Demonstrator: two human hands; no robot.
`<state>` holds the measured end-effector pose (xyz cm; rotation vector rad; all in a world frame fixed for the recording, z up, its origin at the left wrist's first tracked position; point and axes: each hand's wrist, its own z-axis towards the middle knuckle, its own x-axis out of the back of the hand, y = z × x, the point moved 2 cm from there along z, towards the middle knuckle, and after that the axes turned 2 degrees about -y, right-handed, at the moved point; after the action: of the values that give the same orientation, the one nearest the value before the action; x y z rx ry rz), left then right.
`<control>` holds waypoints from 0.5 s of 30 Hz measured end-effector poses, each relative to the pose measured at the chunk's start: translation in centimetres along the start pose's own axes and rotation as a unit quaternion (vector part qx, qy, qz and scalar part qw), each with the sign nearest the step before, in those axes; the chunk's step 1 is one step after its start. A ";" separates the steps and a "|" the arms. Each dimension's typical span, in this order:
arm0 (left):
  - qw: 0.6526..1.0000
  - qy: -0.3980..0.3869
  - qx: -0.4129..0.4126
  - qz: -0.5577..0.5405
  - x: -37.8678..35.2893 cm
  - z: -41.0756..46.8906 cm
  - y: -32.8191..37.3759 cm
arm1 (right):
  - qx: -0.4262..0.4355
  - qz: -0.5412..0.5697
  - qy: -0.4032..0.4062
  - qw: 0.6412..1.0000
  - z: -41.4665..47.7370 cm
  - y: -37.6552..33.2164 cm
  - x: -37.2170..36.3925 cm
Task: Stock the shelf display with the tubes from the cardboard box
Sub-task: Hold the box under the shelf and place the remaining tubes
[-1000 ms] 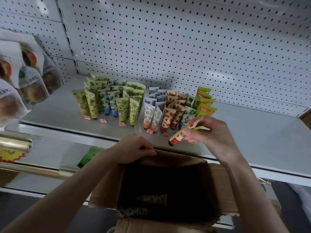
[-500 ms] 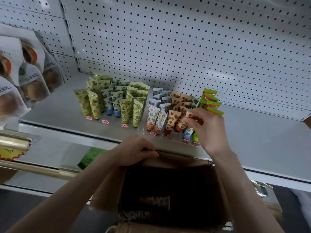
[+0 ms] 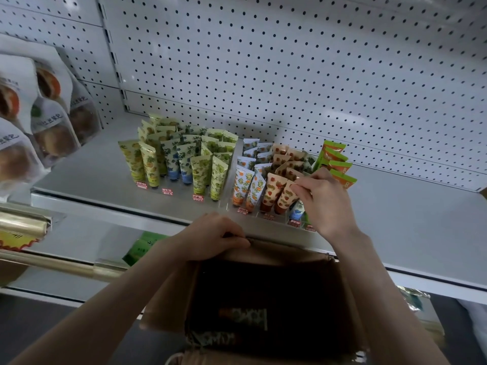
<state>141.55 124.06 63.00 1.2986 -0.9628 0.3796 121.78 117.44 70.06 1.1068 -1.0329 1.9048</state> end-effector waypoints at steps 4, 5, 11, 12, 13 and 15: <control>1.000 0.000 0.004 0.001 0.0 -0.1 -0.2 | -0.013 -0.027 -0.017 0.999 0.1 -0.2 0.1; 1.000 0.000 0.005 0.000 0.0 -0.1 -0.2 | -0.013 -0.034 -0.020 0.999 0.2 -0.3 0.1; 1.000 0.002 0.004 0.000 0.2 -0.2 -0.2 | -0.016 -0.051 -0.029 0.998 0.6 -0.4 0.1; 1.000 0.002 0.005 -0.001 0.2 -0.2 -0.1 | -0.017 -0.053 -0.029 0.998 0.7 -0.4 0.1; 1.000 0.000 0.007 -0.001 0.3 -0.2 -0.1 | -0.018 -0.059 -0.030 0.998 0.7 -0.4 0.1; 1.000 -0.003 0.008 -0.002 0.2 -0.1 0.0 | -0.019 -0.073 -0.030 0.997 0.7 -0.4 0.0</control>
<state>141.75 124.11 63.17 1.3169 -0.9641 0.3813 122.38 117.02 70.45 1.1916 -0.9886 1.7390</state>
